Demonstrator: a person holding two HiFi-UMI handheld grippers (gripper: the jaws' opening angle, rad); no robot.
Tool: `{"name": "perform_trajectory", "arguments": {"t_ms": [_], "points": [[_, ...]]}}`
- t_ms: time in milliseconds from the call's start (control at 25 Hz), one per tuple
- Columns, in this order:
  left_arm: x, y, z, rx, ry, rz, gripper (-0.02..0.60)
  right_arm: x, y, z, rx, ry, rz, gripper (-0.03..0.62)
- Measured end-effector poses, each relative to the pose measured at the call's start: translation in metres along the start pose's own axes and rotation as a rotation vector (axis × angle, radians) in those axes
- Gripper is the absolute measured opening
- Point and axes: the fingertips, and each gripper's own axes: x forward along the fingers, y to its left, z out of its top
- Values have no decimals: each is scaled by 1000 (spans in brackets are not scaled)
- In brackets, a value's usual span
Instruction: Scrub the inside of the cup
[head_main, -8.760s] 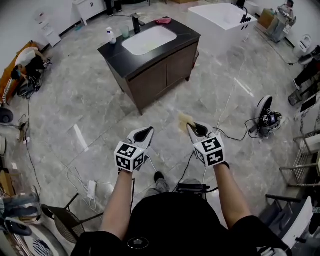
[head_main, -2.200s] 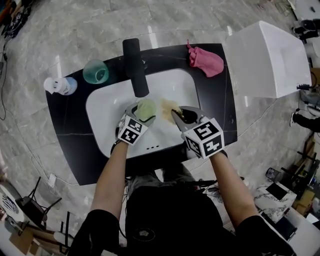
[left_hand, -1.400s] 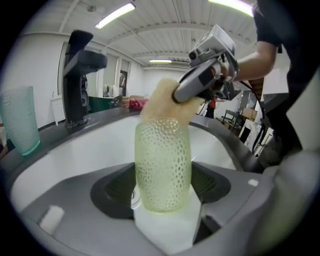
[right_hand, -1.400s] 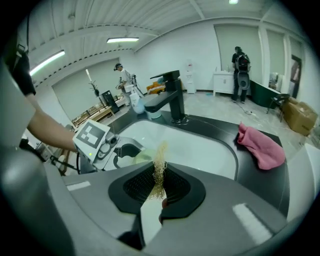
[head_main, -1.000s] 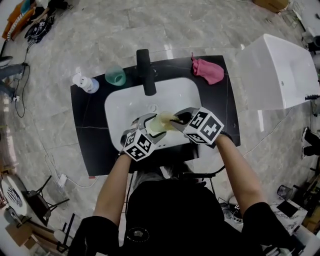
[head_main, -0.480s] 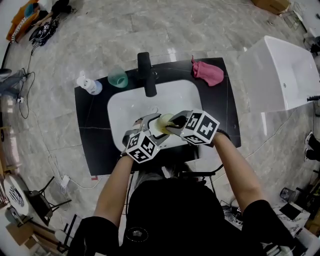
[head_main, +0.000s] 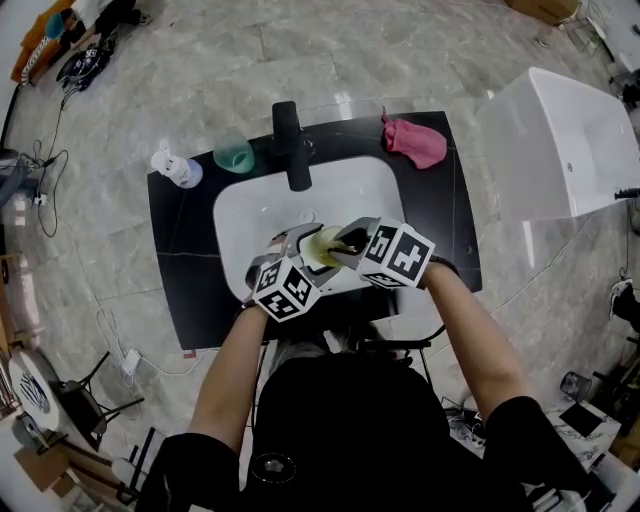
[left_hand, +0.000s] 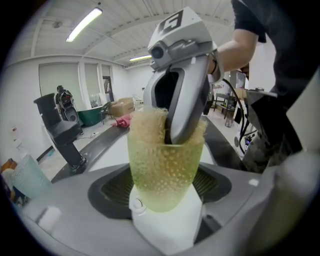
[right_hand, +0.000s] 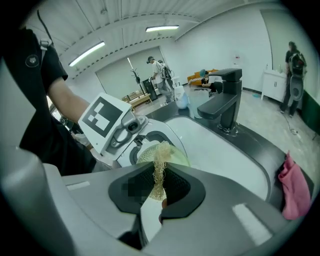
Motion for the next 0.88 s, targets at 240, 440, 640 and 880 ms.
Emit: {"name": "perform_trajectory", "arguments": {"t_ms": [240, 440, 640, 880], "points": [[0, 4, -1, -48, 17, -6, 353, 8, -15, -3, -85, 51, -124, 41], [0, 6, 2, -41, 35, 17, 353, 18, -18, -15, -170, 150, -169, 41], [-3, 13, 1, 14, 49, 84, 353, 24, -19, -15, -168, 191, -158, 41], [-6, 12, -2, 57, 61, 104, 353, 14, -7, -2, -82, 122, -56, 41]]}}
